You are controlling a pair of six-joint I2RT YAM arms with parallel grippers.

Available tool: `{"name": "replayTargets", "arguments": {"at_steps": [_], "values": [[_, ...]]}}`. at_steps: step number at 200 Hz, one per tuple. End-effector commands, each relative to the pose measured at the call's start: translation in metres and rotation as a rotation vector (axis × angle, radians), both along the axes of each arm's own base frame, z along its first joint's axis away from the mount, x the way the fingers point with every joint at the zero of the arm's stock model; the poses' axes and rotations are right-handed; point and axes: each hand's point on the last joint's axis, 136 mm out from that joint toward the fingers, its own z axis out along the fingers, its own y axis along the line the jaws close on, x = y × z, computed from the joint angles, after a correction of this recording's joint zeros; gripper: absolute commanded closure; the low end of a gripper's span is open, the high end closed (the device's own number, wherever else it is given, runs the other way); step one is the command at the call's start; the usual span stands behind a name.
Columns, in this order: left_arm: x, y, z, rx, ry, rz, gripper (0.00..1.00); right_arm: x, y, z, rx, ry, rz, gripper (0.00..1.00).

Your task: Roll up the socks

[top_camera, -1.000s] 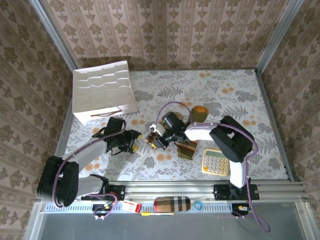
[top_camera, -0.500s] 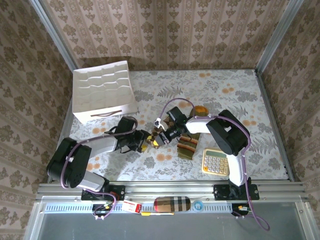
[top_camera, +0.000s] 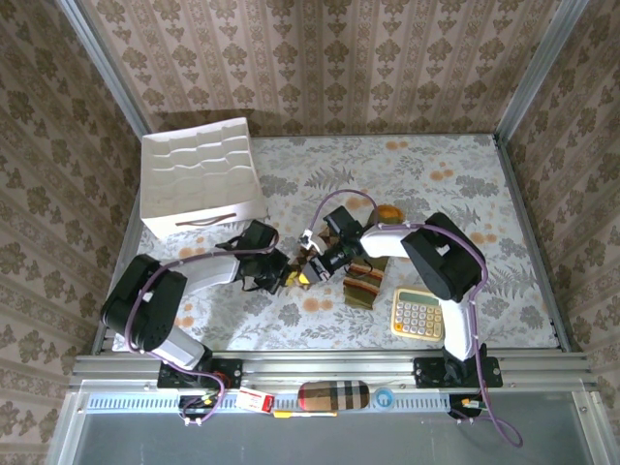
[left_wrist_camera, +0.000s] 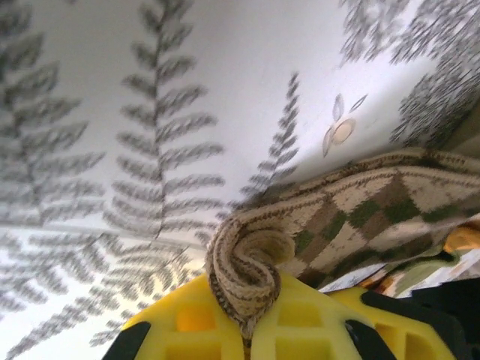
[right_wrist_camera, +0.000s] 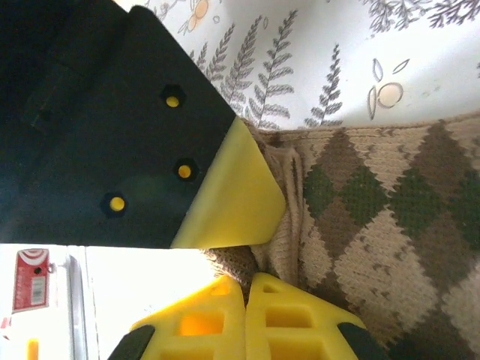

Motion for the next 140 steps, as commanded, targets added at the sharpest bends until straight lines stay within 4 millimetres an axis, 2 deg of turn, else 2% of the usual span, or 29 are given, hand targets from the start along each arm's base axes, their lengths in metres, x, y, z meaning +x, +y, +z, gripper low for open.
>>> {"name": "replayTargets", "arguments": {"at_steps": [1, 9, 18, 23, 34, 76, 101, 140], "values": [[-0.053, 0.048, -0.018, 0.228, 0.198, 0.049, 1.0, -0.004, -0.017, 0.002, -0.099, -0.233, -0.004, 0.8], [-0.059, 0.055, -0.016, 0.261, 0.21, 0.067, 1.0, -0.005, -0.016, 0.017, -0.09, -0.366, -0.004, 0.7], [-0.062, 0.058, -0.013, 0.283, 0.217, 0.078, 1.0, -0.009, -0.019, 0.023, -0.117, -0.516, -0.013, 0.6], [-0.065, 0.059, -0.012, 0.297, 0.234, 0.087, 1.0, -0.013, -0.017, 0.032, -0.118, -0.604, -0.008, 0.56], [-0.073, 0.06, -0.011, 0.322, 0.282, 0.095, 1.0, -0.022, -0.017, 0.037, -0.159, -0.744, -0.008, 0.52], [-0.08, 0.052, -0.01, 0.358, 0.377, 0.101, 1.0, -0.05, 0.001, 0.039, -0.249, -0.969, -0.018, 0.47], [-0.077, 0.049, -0.009, 0.353, 0.39, 0.105, 1.0, -0.047, 0.016, 0.04, -0.296, -1.051, -0.027, 0.45], [-0.076, 0.049, -0.014, 0.334, 0.411, 0.115, 1.0, -0.049, 0.031, 0.029, -0.29, -1.023, 0.008, 0.48]]}}
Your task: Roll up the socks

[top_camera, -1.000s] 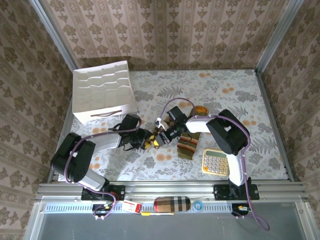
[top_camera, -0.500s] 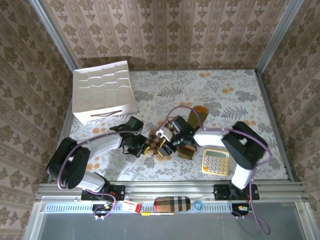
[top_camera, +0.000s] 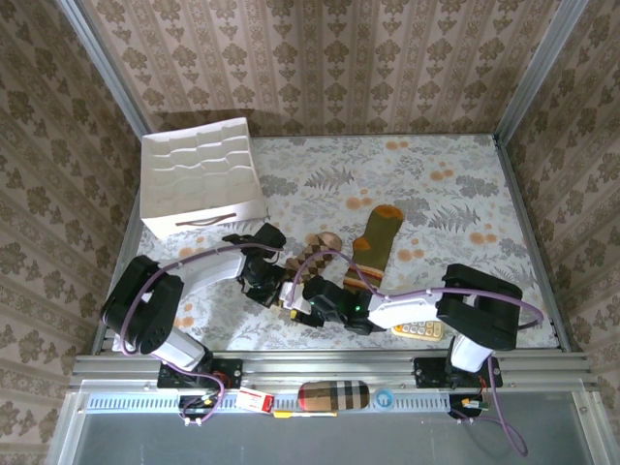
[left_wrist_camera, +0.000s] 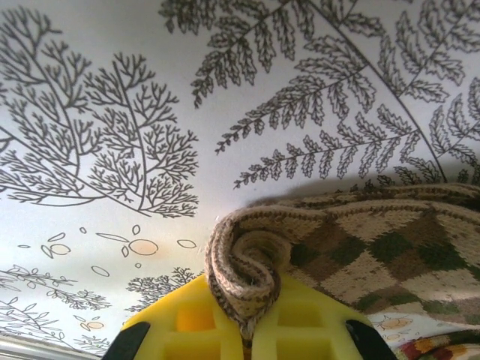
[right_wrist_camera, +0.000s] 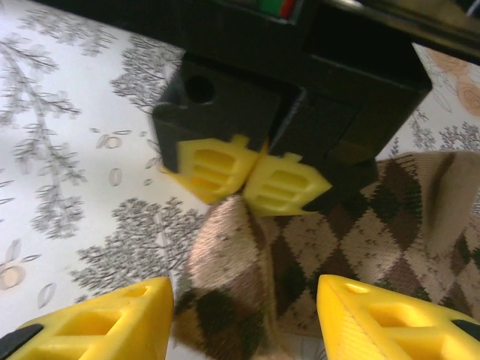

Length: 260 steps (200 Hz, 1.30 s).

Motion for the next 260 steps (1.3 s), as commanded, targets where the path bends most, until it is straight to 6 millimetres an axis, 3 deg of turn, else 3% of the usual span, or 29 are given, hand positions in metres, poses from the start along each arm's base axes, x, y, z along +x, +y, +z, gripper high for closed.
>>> {"name": "replayTargets", "arguments": {"at_steps": [1, 21, 45, 90, 119, 138, 169, 217, 260], "values": [[-0.02, 0.021, -0.013, 0.093, 0.113, 0.039, 1.0, 0.014, 0.011, 0.009, 0.011, -0.061, -0.034, 0.48], [-0.017, 0.022, -0.013, 0.087, 0.105, 0.039, 1.0, 0.014, 0.012, 0.003, 0.008, -0.04, -0.047, 0.53], [-0.014, 0.022, -0.013, 0.075, 0.101, 0.039, 1.0, 0.018, 0.011, -0.004, -0.008, -0.032, -0.075, 0.67], [-0.008, 0.02, -0.006, 0.041, 0.06, 0.038, 1.0, 0.015, 0.001, -0.021, -0.021, 0.07, -0.124, 1.0], [0.008, 0.024, 0.01, -0.01, -0.06, 0.042, 0.51, 0.006, -0.017, -0.044, 0.008, 0.295, -0.141, 1.0], [0.025, 0.027, 0.025, -0.056, -0.188, 0.035, 0.34, 0.0, -0.026, -0.055, 0.046, 0.478, -0.145, 1.0], [0.05, 0.018, 0.043, -0.186, -0.412, 0.017, 0.36, -0.002, -0.036, -0.064, 0.104, 0.714, -0.167, 1.0], [0.04, 0.004, 0.041, -0.279, -0.488, -0.031, 0.48, 0.006, -0.051, -0.077, 0.092, 0.898, -0.235, 1.0], [0.04, -0.002, 0.031, -0.3, -0.52, -0.001, 0.49, 0.014, -0.054, -0.084, 0.057, 0.951, -0.291, 1.0]]}}
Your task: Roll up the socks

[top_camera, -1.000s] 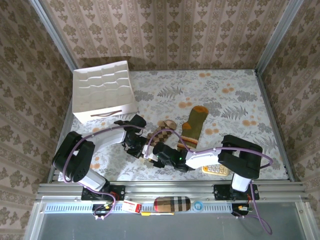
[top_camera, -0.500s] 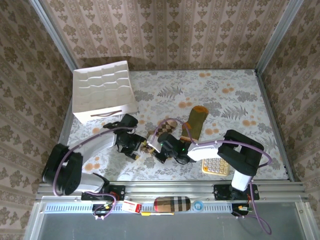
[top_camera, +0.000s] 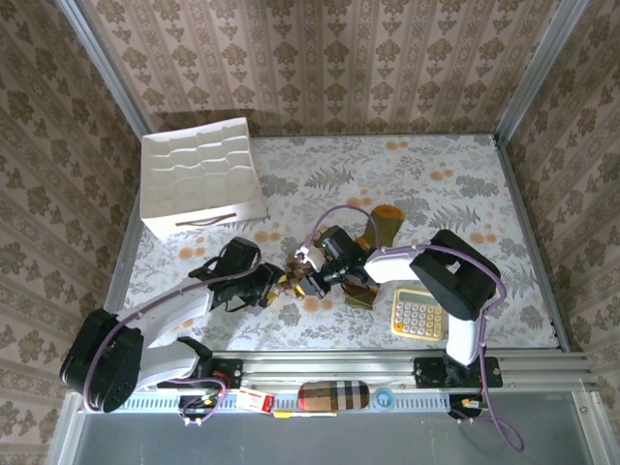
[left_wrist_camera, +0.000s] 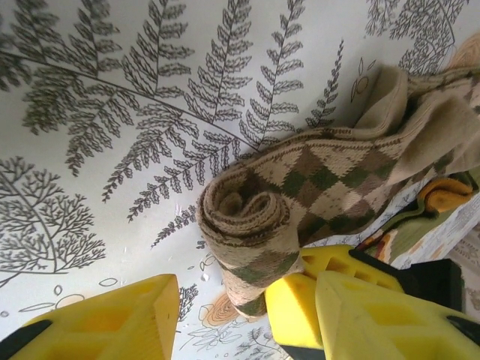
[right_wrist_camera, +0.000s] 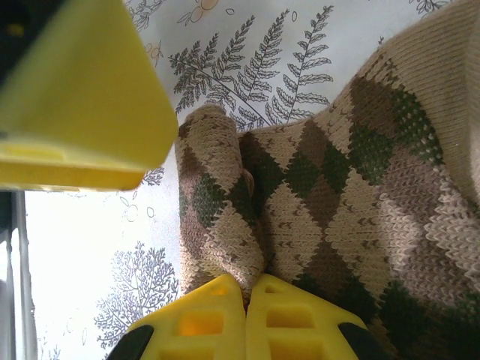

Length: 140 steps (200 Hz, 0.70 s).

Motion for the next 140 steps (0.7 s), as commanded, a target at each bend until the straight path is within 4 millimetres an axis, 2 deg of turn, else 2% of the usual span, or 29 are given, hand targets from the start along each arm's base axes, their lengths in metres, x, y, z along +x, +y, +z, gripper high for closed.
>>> {"name": "replayTargets", "arguments": {"at_steps": [1, 43, 86, 104, 126, 134, 140], "values": [[0.012, -0.007, 0.006, -0.048, -0.063, 0.034, 0.5, -0.03, -0.043, -0.061, -0.236, 0.219, -0.048, 1.0], [0.009, -0.009, -0.012, -0.029, -0.018, 0.024, 0.54, -0.03, -0.049, -0.072, -0.267, 0.268, -0.073, 1.0], [0.016, -0.013, -0.023, -0.001, -0.005, 0.009, 0.6, -0.027, -0.051, -0.076, -0.279, 0.296, -0.082, 1.0], [0.011, -0.009, -0.035, 0.052, 0.052, -0.004, 0.72, -0.025, -0.053, -0.077, -0.285, 0.288, -0.083, 1.0], [-0.014, 0.003, -0.049, 0.145, 0.195, -0.03, 0.93, -0.021, -0.052, -0.073, -0.292, 0.237, -0.05, 1.0], [-0.022, 0.006, -0.05, 0.17, 0.234, -0.039, 1.0, -0.019, -0.05, -0.068, -0.284, 0.196, -0.03, 0.96], [-0.028, 0.009, -0.051, 0.191, 0.26, -0.045, 1.0, -0.017, -0.047, -0.061, -0.271, 0.155, -0.013, 0.93]]}}
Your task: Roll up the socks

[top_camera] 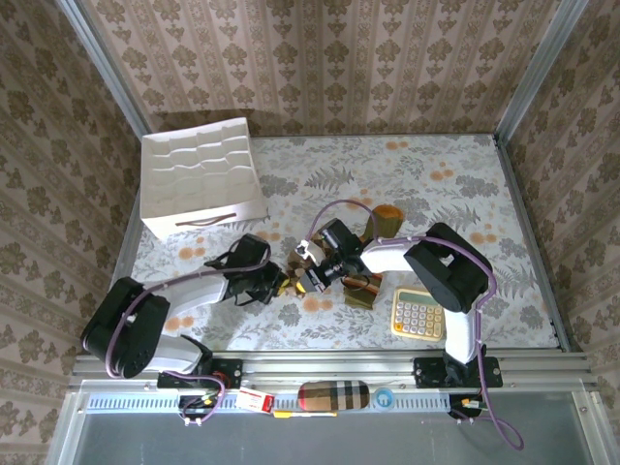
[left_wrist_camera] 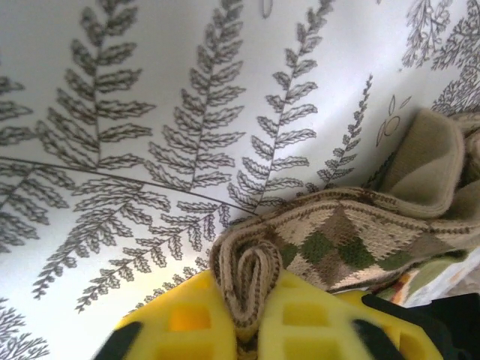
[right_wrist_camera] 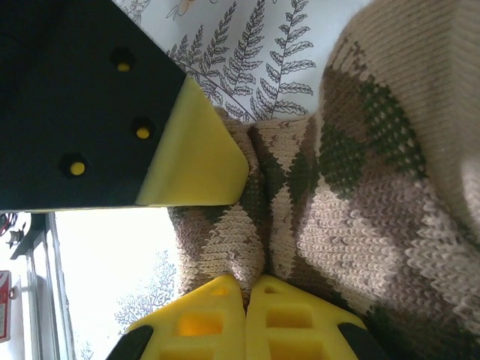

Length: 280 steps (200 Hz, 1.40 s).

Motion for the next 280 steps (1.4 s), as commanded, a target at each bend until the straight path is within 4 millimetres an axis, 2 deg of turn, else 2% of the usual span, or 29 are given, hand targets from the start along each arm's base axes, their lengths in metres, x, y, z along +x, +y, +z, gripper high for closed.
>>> {"name": "replayTargets", "arguments": {"at_steps": [1, 25, 43, 53, 70, 94, 108, 142, 166, 188, 208, 217, 229, 252, 267, 280], "values": [[-0.044, 0.023, -0.026, 0.153, 0.203, -0.041, 1.0, -0.018, -0.045, -0.054, -0.263, 0.007, -0.001, 0.92], [-0.061, 0.03, -0.026, 0.211, 0.294, -0.039, 1.0, -0.009, -0.034, -0.015, -0.204, -0.277, 0.045, 0.73], [-0.065, 0.033, -0.024, 0.241, 0.329, -0.024, 1.0, -0.006, -0.03, 0.019, -0.169, -0.553, 0.039, 0.57], [-0.066, 0.036, -0.022, 0.265, 0.35, -0.014, 1.0, -0.006, -0.029, 0.035, -0.167, -0.678, 0.023, 0.52], [-0.065, 0.036, -0.018, 0.279, 0.362, -0.005, 1.0, -0.015, -0.026, 0.044, -0.209, -0.786, 0.046, 0.5], [-0.064, 0.033, -0.019, 0.265, 0.379, 0.009, 1.0, -0.035, -0.014, 0.043, -0.279, -0.919, 0.121, 0.49], [-0.063, 0.032, -0.019, 0.27, 0.381, 0.003, 1.0, -0.039, -0.005, 0.043, -0.311, -0.984, 0.147, 0.49], [-0.061, 0.029, -0.019, 0.255, 0.383, -0.003, 1.0, -0.035, 0.014, 0.039, -0.374, -1.08, 0.185, 0.49], [-0.059, 0.028, -0.018, 0.247, 0.381, -0.008, 1.0, -0.031, 0.023, 0.031, -0.41, -1.091, 0.216, 0.52], [-0.057, 0.027, -0.015, 0.24, 0.372, -0.015, 1.0, -0.025, 0.018, 0.014, -0.486, -1.079, 0.207, 0.62], [-0.055, 0.027, -0.012, 0.22, 0.358, -0.009, 1.0, -0.022, 0.006, -0.001, -0.547, -1.037, 0.183, 0.84], [-0.051, 0.027, -0.007, 0.206, 0.333, -0.001, 0.92, -0.024, 0.0, -0.006, -0.545, -0.994, 0.172, 0.92], [-0.044, 0.028, 0.002, 0.181, 0.285, 0.014, 0.76, -0.028, -0.008, -0.011, -0.528, -0.922, 0.156, 0.99], [-0.024, 0.029, 0.019, 0.097, 0.176, 0.064, 0.48, -0.046, -0.018, -0.025, -0.446, -0.733, 0.181, 1.0], [-0.016, 0.034, 0.029, 0.063, 0.123, 0.088, 0.36, -0.057, -0.021, -0.033, -0.377, -0.593, 0.189, 1.0], [-0.011, 0.037, 0.033, 0.045, 0.09, 0.096, 0.33, -0.063, -0.024, -0.038, -0.327, -0.487, 0.183, 1.0]]}}
